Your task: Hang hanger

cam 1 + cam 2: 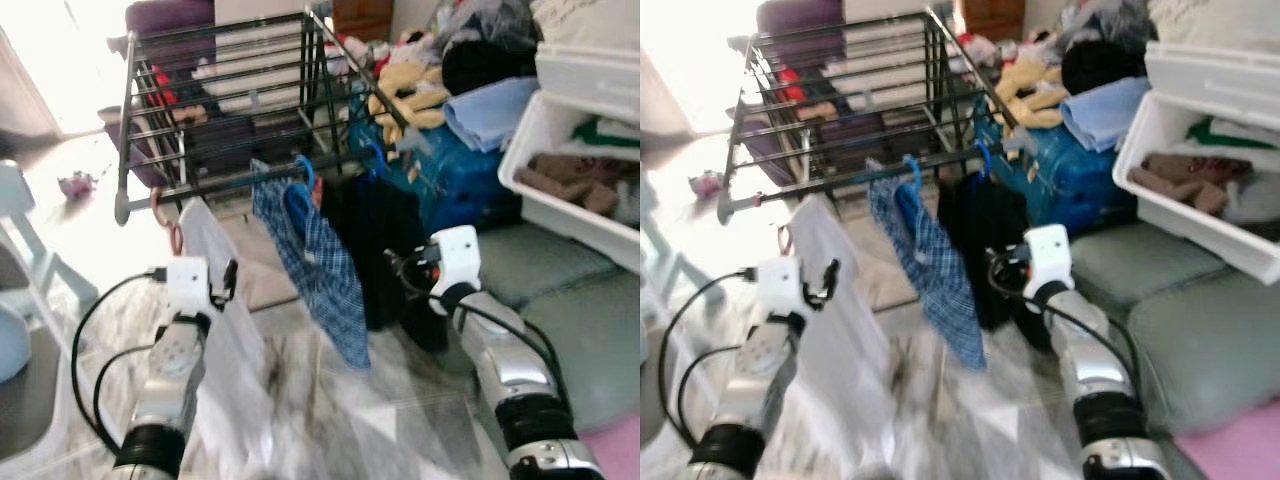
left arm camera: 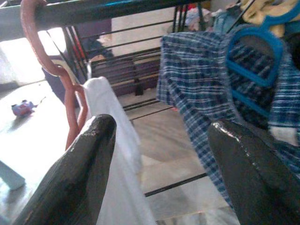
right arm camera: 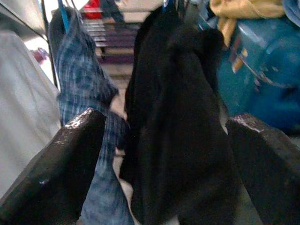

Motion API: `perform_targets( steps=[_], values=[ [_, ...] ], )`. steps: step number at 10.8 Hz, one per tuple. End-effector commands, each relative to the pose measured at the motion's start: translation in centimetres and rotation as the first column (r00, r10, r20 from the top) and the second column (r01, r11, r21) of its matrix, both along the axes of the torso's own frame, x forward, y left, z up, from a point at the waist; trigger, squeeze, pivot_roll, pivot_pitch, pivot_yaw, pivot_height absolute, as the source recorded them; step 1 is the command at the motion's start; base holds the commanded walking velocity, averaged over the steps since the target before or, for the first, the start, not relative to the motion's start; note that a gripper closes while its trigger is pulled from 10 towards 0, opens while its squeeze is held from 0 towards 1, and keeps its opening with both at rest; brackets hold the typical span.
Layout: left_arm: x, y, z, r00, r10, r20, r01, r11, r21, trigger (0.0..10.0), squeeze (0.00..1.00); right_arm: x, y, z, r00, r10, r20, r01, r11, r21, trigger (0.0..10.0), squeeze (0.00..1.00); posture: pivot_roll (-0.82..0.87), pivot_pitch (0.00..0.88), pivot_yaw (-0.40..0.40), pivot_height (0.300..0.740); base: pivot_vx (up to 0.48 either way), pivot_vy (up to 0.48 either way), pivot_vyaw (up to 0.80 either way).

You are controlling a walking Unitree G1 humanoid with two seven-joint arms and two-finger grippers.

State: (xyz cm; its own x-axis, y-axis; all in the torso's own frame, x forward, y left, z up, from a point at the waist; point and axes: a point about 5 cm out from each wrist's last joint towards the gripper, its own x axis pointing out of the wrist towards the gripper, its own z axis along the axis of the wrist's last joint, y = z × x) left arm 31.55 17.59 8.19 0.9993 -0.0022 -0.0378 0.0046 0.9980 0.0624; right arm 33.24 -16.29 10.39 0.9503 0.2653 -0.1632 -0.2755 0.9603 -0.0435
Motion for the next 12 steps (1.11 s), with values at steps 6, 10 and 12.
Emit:
perform_targets(
  steps=[6,10,12],
  values=[
    [0.05,0.67,0.04,1.0,0.022,0.0,-0.022,0.999,0.024,10.0,0.0,0.17,1.0,0.51,0.999,0.049,0.022,-0.049,0.998,0.025,10.0,0.0,-0.13,0.0,0.075,0.74,-0.188,0.0,0.63],
    [0.1,0.68,0.12,1.0,0.025,0.009,-0.025,1.0,0.015,10.0,0.0,0.12,1.21,0.59,0.998,0.063,0.026,-0.064,0.997,0.035,10.0,0.0,-0.13,0.0,0.078,0.74,0.0,0.0,0.8],
    [0.18,0.76,0.22,0.999,0.031,0.011,-0.031,0.999,0.016,10.0,0.0,0.14,1.2,0.64,0.998,0.061,0.029,-0.062,0.997,0.044,10.0,0.0,-0.13,0.0,0.077,0.74,0.0,0.0,0.27]
  ],
)
